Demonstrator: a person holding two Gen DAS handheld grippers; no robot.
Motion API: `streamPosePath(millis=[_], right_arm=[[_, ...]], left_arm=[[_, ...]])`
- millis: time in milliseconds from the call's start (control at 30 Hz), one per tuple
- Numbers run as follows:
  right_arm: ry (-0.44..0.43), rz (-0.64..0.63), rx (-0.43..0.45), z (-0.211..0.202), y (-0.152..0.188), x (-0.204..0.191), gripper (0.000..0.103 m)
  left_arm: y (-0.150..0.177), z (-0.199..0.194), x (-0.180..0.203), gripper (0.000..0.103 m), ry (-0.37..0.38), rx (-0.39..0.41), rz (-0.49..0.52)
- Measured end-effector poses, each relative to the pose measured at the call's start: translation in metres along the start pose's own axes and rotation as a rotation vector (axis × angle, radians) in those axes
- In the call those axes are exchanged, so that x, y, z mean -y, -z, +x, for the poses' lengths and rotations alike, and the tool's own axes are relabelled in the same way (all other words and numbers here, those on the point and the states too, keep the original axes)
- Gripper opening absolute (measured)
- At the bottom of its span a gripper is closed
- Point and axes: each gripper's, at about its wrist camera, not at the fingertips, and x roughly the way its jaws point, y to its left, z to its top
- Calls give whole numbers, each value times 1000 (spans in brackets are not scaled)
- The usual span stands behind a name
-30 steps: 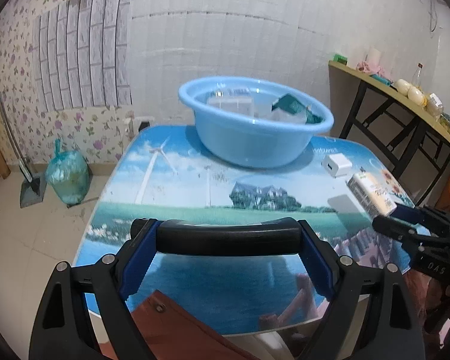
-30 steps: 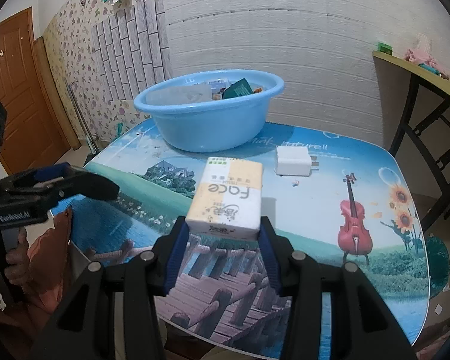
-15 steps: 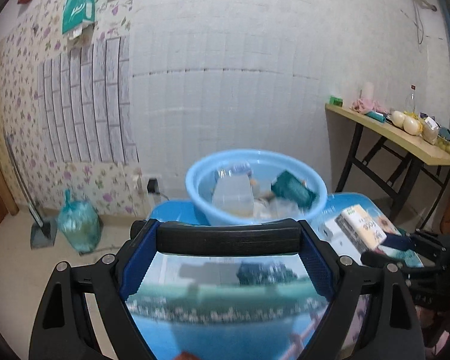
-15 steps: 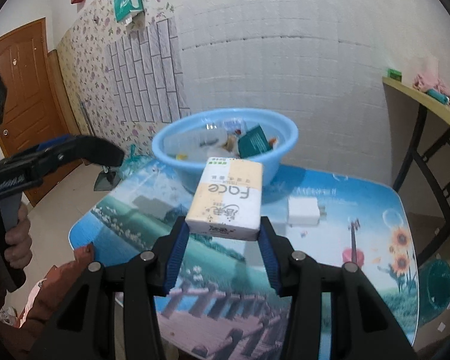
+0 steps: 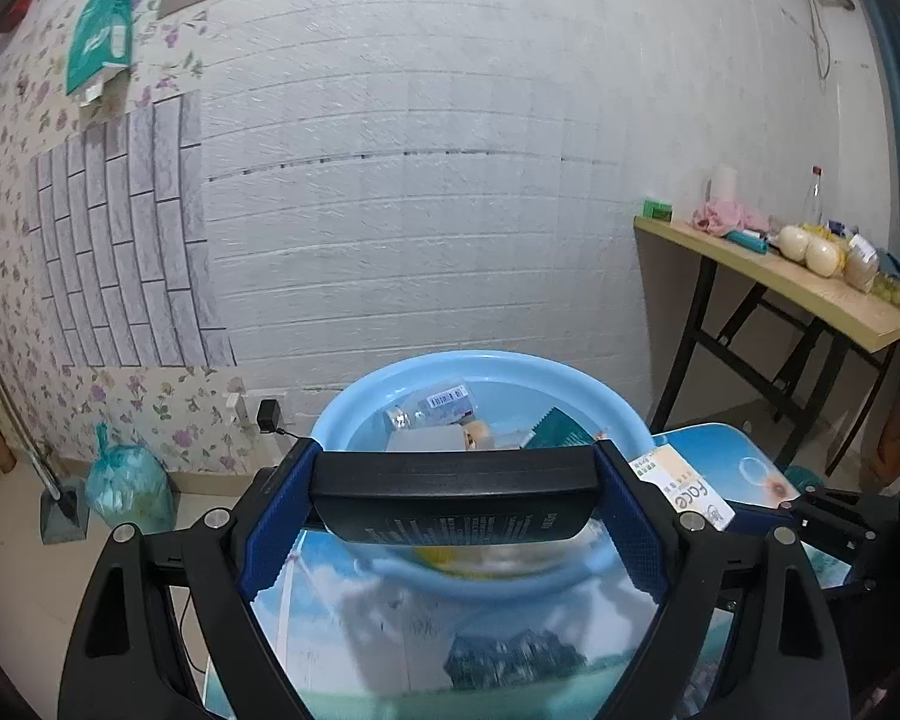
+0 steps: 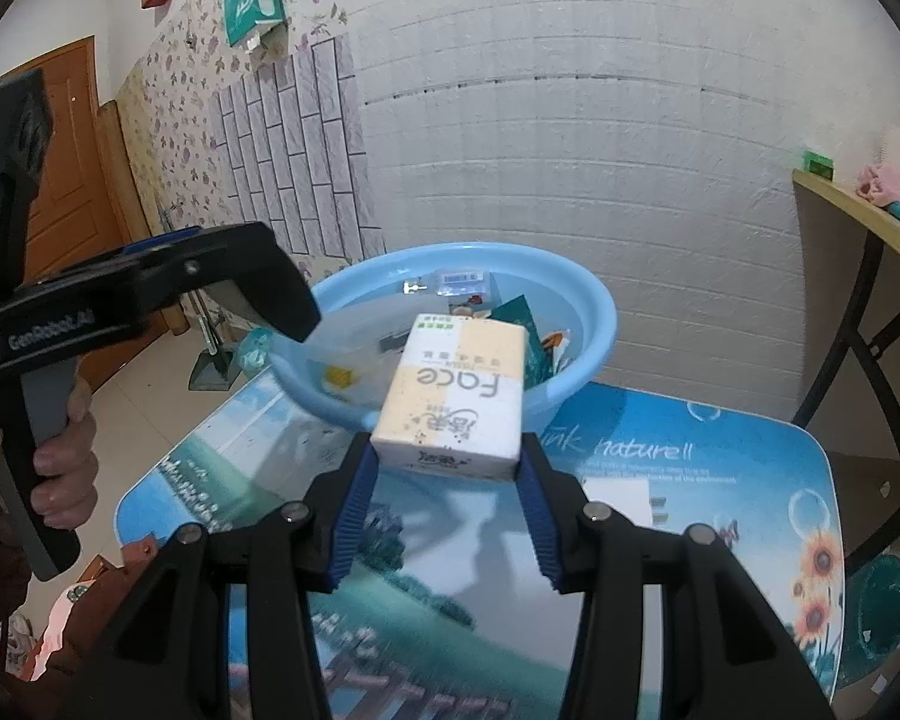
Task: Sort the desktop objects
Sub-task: 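Carry the shampoo bottle and tissue pack over the basin with both tools, then open both tools over the basin, dropping the shampoo bottle and tissue pack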
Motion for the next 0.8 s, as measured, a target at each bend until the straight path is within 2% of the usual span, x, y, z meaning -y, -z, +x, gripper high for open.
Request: streamPosePath(millis=[400, 600, 667, 800], right_arm=[[-13, 3, -1, 42, -30, 26, 46], [-4, -15, -16, 61, -42, 29, 47], [-2, -14, -23, 66, -43, 30, 48], [-2, -2, -38, 72, -41, 32, 53]], left_arm=[[-22, 67, 6, 89, 21, -22, 18], [-24, 93, 3, 89, 34, -73, 22], [-21, 98, 1, 89, 31, -93, 11], [-18, 90, -3, 89, 18, -54, 17]])
